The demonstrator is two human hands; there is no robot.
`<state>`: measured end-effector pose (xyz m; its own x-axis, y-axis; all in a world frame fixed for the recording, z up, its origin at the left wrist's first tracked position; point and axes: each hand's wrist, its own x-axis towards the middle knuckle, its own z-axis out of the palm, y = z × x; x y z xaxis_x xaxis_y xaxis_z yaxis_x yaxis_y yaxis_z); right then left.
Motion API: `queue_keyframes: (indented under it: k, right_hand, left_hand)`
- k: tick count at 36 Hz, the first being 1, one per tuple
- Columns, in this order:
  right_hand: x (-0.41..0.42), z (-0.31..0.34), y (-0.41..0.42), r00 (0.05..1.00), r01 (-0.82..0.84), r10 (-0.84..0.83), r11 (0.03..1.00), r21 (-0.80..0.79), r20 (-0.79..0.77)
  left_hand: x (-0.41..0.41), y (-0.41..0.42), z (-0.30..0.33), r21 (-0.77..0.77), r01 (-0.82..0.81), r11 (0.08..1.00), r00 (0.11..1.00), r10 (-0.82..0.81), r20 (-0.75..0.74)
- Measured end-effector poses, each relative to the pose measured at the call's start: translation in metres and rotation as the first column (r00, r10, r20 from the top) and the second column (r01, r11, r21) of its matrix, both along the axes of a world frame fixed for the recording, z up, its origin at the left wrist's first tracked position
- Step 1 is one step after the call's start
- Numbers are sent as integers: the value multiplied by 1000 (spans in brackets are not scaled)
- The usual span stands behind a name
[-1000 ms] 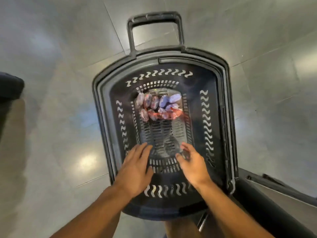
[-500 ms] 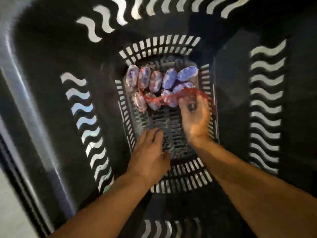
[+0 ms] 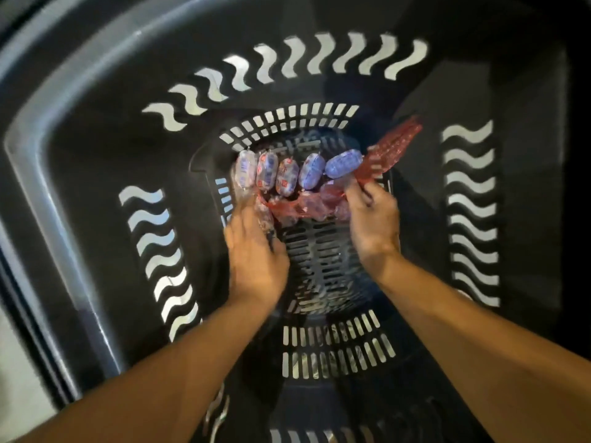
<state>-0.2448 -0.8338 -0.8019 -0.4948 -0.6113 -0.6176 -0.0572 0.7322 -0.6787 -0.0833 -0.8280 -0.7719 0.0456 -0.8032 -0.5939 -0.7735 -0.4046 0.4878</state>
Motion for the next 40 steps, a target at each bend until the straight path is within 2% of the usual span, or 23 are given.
queue_keyframes:
  k: [2, 4, 6, 8, 11, 14, 16, 18, 22, 25, 29, 34, 40]
  right_hand:
    - [-5, -4, 7, 998, 56, -56, 998, -14, 4]
    - [-6, -10, 13, 997, 64, -64, 998, -6, -34]
    - [-5, -17, 19, 995, 95, -95, 995, -3, -26]
    - [-1, -23, 21, 989, 146, -146, 989, -38, 1]
    - [5, -30, 25, 986, 165, -166, 983, -75, -20]
    - [6, -31, 26, 981, 194, -194, 974, -113, 14]
    - [7, -32, 28, 972, 232, -225, 965, -121, 67]
    - [9, -29, 32, 971, 240, -235, 962, -130, 48]
    - [13, -20, 41, 984, 140, -157, 973, -181, -83]
    - [13, -17, 42, 986, 93, -118, 976, -199, -118]
    - [11, -16, 44, 981, 35, -59, 991, -132, -183]
    - [7, -15, 53, 971, -28, 30, 1000, 13, -238]
    - [6, 18, 75, 981, -52, 92, 974, 222, -171]
  left_hand:
    - [-2, -17, -15, 27, -2, 1000, 997, 0, 79]
    - [0, -28, -32, 56, 60, 997, 990, -66, 126]
    - [2, -34, -45, 45, 150, 988, 979, -155, 135]
    - [2, -35, -54, -11, 170, 985, 978, -168, 125]
    - [-1, -29, -62, -88, -53, 995, 994, 61, 89]
    - [-3, -18, -61, -89, -277, 957, 961, 278, 0]
    - [-3, -10, -55, -84, -373, 924, 928, 373, -23]
    - [-3, -2, -48, -126, -409, 904, 913, 407, -42]
    - [-1, -1, -34, -211, -273, 939, 962, 262, -80]
    - [-1, -4, -28, -250, -190, 949, 980, 169, -102]
    - [-1, -6, -29, -215, -205, 955, 977, 187, -100]
    - [4, -4, -33, -85, -287, 954, 958, 284, -52]
    - [23, -5, -3, 63, -212, 975, 977, 213, -11]
